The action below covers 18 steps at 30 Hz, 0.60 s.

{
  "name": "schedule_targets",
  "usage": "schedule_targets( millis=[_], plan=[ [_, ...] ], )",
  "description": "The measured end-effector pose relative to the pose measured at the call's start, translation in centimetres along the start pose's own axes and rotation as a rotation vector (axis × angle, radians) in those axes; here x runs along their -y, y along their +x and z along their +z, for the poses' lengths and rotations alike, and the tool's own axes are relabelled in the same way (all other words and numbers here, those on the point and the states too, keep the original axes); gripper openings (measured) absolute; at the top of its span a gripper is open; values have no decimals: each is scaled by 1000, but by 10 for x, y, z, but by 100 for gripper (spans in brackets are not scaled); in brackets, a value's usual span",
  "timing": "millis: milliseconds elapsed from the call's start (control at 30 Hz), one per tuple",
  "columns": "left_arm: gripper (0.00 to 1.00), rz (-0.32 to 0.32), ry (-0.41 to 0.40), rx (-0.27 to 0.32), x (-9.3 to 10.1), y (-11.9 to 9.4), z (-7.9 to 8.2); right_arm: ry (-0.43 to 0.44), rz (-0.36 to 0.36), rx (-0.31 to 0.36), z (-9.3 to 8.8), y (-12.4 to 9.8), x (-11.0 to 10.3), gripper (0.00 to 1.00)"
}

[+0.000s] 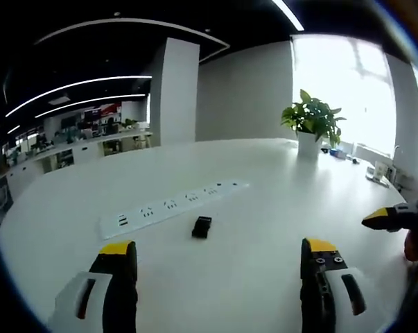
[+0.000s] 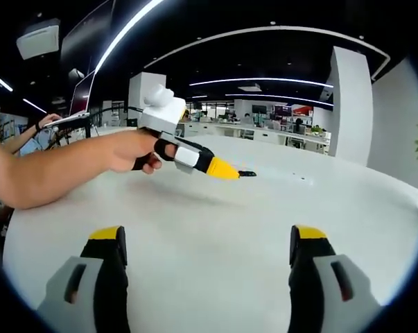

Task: Snap the two parts of the plastic buckle together until the buckle closes and remains connected.

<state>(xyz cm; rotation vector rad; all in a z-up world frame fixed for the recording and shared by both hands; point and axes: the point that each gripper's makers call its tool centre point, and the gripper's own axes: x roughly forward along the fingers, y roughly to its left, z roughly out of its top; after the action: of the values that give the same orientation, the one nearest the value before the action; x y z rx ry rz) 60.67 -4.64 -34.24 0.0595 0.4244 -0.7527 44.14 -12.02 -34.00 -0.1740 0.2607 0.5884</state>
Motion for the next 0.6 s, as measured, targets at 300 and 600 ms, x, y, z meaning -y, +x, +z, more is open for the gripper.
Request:
schedule_targets(
  millis=[300, 600],
  plan=[
    [99, 5, 8, -11, 7, -10, -9, -8, -6, -4, -1, 1, 2, 98],
    [99, 5, 10, -1, 13, -22, -11, -14, -6, 5, 2, 1, 3, 97]
  ],
)
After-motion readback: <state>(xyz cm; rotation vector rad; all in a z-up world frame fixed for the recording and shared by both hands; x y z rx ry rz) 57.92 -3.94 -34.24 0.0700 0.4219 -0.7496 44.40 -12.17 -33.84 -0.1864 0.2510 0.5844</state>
